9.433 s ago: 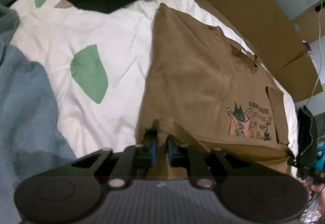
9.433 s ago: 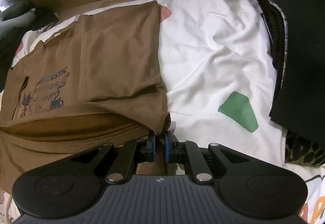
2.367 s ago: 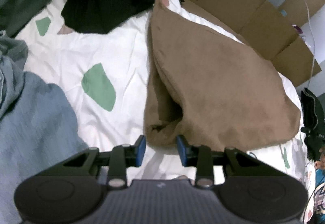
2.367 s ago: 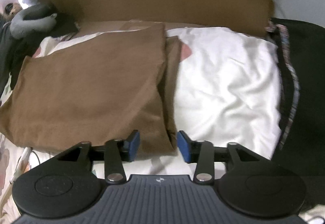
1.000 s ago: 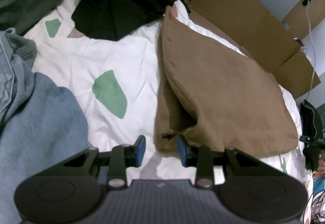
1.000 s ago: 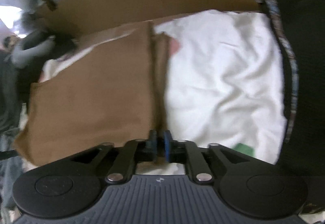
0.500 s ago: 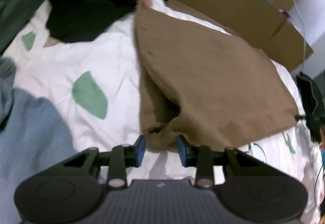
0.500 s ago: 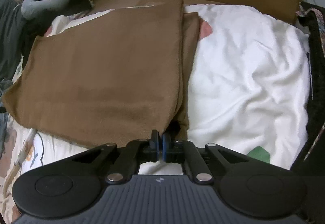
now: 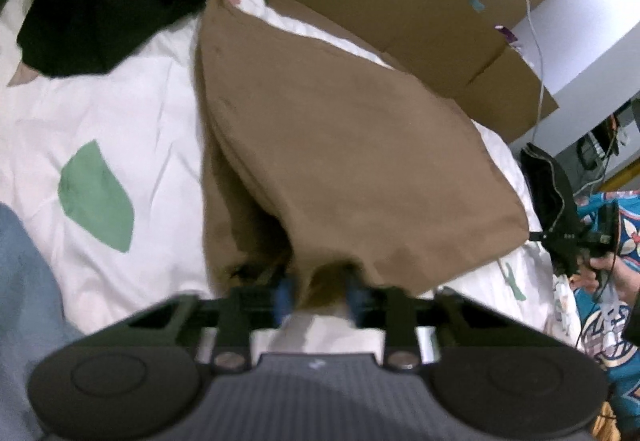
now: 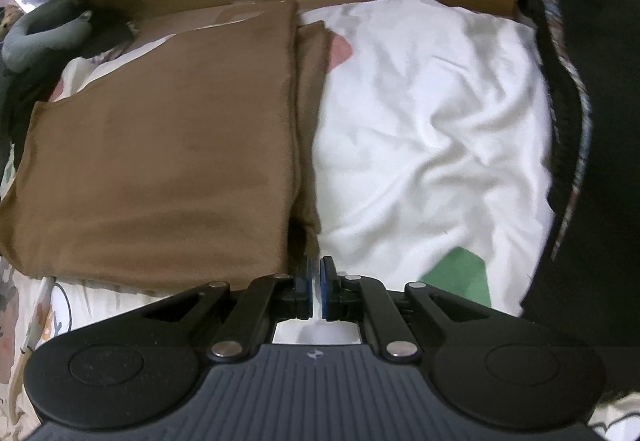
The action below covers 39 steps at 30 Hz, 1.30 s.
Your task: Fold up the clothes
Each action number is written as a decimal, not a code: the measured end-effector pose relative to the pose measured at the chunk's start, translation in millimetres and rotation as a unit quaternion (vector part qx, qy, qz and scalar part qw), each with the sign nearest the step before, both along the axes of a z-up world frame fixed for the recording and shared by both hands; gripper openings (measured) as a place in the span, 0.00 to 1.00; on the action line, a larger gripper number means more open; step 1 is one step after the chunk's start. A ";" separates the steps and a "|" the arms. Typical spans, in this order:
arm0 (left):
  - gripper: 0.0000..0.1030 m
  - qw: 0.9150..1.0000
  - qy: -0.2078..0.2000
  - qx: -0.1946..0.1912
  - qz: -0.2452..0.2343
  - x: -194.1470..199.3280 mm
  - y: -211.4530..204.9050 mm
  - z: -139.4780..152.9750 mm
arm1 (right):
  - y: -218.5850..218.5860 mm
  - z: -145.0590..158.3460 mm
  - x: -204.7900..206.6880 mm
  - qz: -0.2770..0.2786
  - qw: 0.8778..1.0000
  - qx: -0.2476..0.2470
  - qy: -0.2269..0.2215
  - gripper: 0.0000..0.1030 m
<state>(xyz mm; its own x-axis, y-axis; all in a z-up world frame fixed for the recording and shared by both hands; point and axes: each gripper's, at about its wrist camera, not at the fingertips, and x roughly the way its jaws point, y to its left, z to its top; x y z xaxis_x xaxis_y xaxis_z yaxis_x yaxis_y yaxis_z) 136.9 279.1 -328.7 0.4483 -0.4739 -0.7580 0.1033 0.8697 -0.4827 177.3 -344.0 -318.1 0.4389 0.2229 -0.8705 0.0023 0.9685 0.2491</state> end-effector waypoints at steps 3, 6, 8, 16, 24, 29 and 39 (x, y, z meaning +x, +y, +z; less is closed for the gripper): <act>0.04 1.000 0.011 -0.006 0.015 -3.9 9.3 -3.1 | -2.7 1.9 -3.4 -0.008 1.000 -0.003 -0.006 0.03; 0.03 0.999 0.023 0.001 0.027 -9.1 15.8 -6.7 | -5.6 5.7 -4.8 -0.016 1.000 -0.002 -0.015 0.03; 0.03 0.999 0.035 0.013 0.028 -11.8 16.5 -10.3 | -6.4 8.5 -4.8 -0.019 1.000 -0.002 -0.022 0.03; 0.04 0.996 0.059 0.073 0.005 -8.8 1.3 -11.1 | -0.2 18.0 -3.0 -0.017 0.999 0.002 -0.036 0.03; 0.04 0.992 0.061 0.111 -0.026 -21.0 0.1 5.0 | 9.9 17.4 -1.8 -0.007 0.999 0.011 -0.037 0.03; 0.08 0.995 0.060 0.082 0.015 -28.3 19.9 22.2 | 15.3 19.4 1.2 -0.007 0.999 0.020 -0.040 0.03; 0.18 0.996 0.019 0.058 0.068 4.9 9.9 39.2 | 46.6 18.2 7.0 0.004 0.999 0.013 -0.049 0.20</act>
<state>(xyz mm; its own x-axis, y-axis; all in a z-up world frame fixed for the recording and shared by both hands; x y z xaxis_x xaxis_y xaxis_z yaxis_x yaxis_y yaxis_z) 141.9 289.0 -289.4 0.4724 -0.3190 -0.8217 -0.0347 0.9248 -0.3790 184.3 -297.3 -299.9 0.5202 0.2478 -0.8173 -0.0302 0.9617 0.2724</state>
